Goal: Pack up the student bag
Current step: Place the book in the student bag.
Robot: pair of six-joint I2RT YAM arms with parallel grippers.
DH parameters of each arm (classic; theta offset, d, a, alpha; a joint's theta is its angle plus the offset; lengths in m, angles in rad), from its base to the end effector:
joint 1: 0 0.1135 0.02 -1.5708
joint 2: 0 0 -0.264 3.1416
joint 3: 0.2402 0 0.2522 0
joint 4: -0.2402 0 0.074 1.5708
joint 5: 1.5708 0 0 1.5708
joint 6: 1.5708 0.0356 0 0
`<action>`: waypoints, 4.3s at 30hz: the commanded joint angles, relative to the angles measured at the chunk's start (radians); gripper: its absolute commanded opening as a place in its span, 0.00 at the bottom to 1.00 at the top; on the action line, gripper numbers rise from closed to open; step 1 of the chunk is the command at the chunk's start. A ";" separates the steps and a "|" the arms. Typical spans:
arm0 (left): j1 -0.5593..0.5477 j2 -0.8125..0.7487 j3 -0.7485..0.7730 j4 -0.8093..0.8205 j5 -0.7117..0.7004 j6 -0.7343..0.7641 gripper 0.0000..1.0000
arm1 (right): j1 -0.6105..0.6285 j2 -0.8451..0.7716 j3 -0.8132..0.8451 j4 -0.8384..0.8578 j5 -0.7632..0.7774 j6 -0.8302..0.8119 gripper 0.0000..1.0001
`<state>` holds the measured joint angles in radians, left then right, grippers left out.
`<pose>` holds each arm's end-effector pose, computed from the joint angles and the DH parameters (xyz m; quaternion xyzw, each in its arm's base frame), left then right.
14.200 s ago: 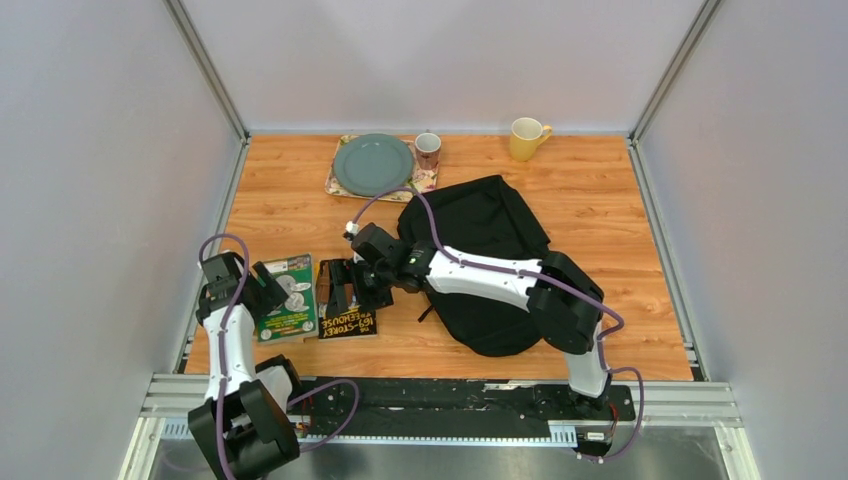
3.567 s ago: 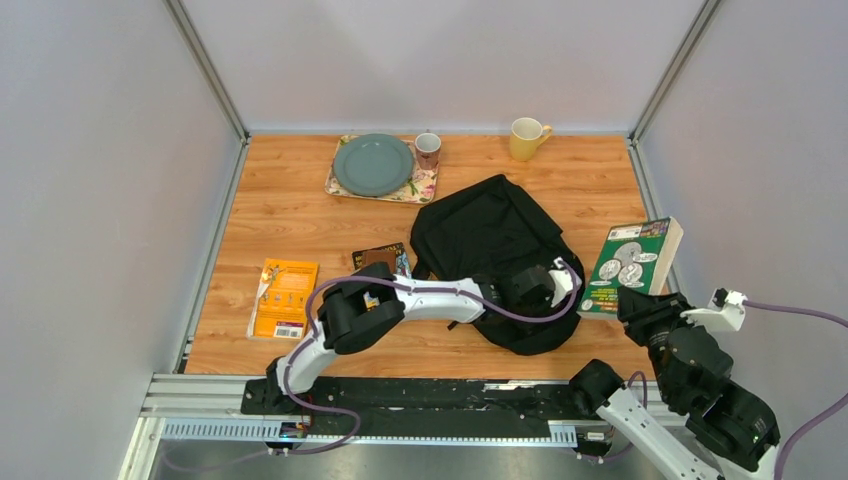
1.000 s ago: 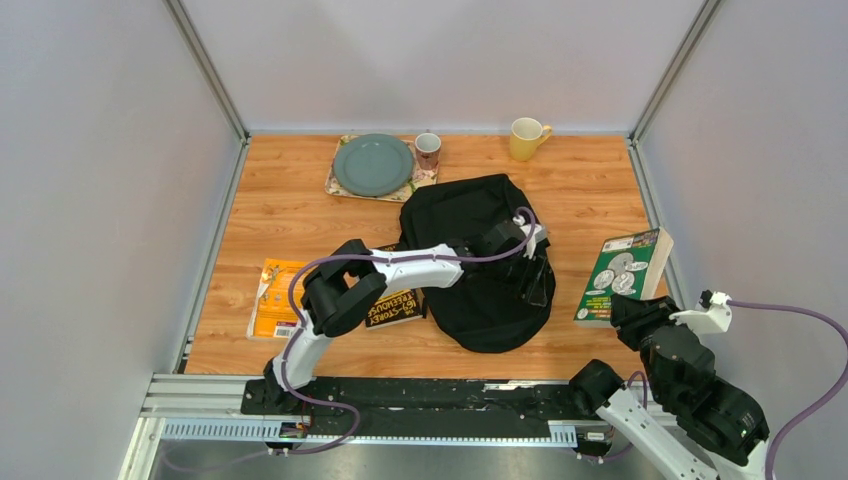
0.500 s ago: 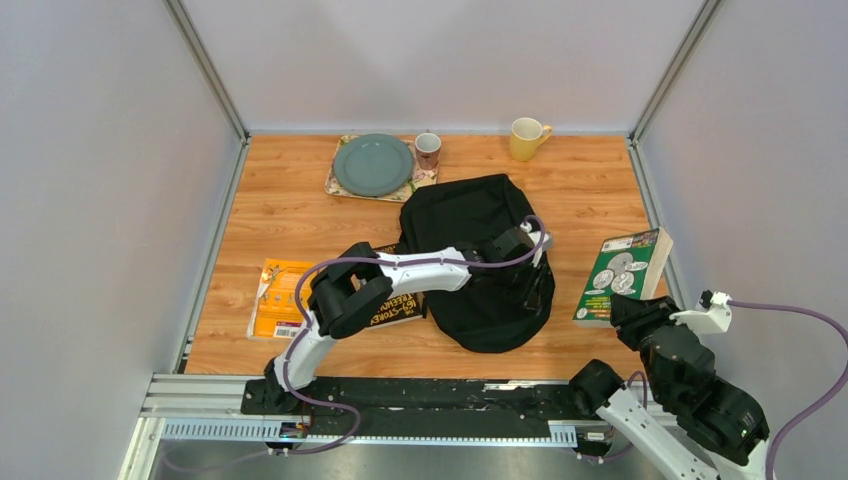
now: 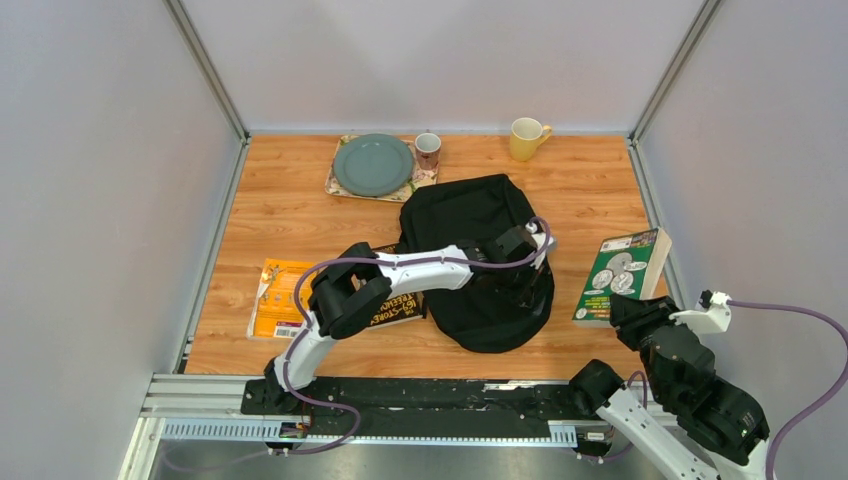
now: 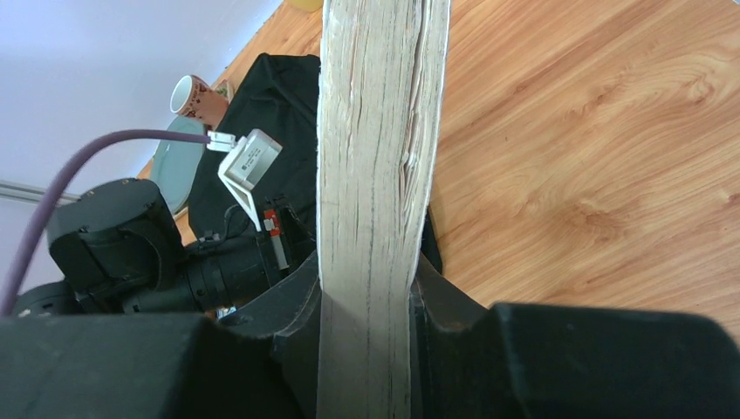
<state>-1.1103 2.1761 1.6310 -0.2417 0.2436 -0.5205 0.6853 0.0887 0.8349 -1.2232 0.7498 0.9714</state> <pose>0.2089 -0.4405 0.1780 0.3110 0.8642 -0.3530 0.1782 0.0038 -0.0282 0.3013 0.3018 0.7595 0.1451 0.5576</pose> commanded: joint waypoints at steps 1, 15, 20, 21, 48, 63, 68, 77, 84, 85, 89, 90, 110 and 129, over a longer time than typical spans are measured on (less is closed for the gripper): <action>0.032 -0.035 0.137 -0.154 -0.023 0.137 0.00 | 0.007 0.000 0.032 0.074 0.002 0.004 0.00; 0.204 -0.205 0.248 -0.258 0.178 0.171 0.00 | 0.013 -0.012 -0.120 0.281 -0.412 0.056 0.00; 0.205 -0.230 0.251 -0.232 0.186 0.157 0.00 | 0.010 0.008 -0.209 0.437 -0.559 0.107 0.00; 0.205 -0.230 0.257 -0.237 0.169 0.162 0.00 | 0.011 0.008 -0.218 0.458 -0.595 0.104 0.00; 0.181 -0.485 -0.189 -0.059 0.184 0.142 0.55 | 0.008 0.174 -0.438 0.666 -0.621 0.187 0.00; 0.009 -0.533 -0.319 -0.005 -0.072 0.355 0.61 | 0.007 0.140 -0.465 0.677 -0.618 0.182 0.00; 0.000 -0.510 -0.341 0.036 -0.144 0.352 0.61 | 0.006 0.137 -0.451 0.663 -0.618 0.171 0.00; -0.008 -0.457 -0.359 0.059 -0.208 0.359 0.60 | 0.007 0.128 -0.430 0.656 -0.626 0.161 0.00; -0.014 -0.423 -0.361 0.064 -0.195 0.353 0.56 | 0.005 0.123 -0.427 0.653 -0.630 0.156 0.00; -0.014 -0.421 -0.361 0.067 -0.193 0.355 0.53 | 0.006 0.123 -0.427 0.651 -0.629 0.156 0.00; -0.019 -0.421 -0.350 0.059 -0.213 0.349 0.33 | 0.006 0.125 -0.430 0.645 -0.624 0.156 0.00; -0.019 -0.421 -0.347 0.056 -0.214 0.347 0.28 | 0.007 0.123 -0.428 0.642 -0.622 0.158 0.00; -0.020 -0.427 0.093 -0.314 -0.345 0.502 0.00 | 0.006 0.005 -0.502 0.708 -0.825 0.306 0.00; -0.105 -0.587 -0.013 -0.130 -0.538 0.698 0.00 | 0.000 0.058 -0.694 1.152 -0.702 0.573 0.00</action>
<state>-1.2045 1.6981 1.6321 -0.5091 -0.2466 0.1238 0.6914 0.1238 0.1146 -0.3077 -0.0410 1.5116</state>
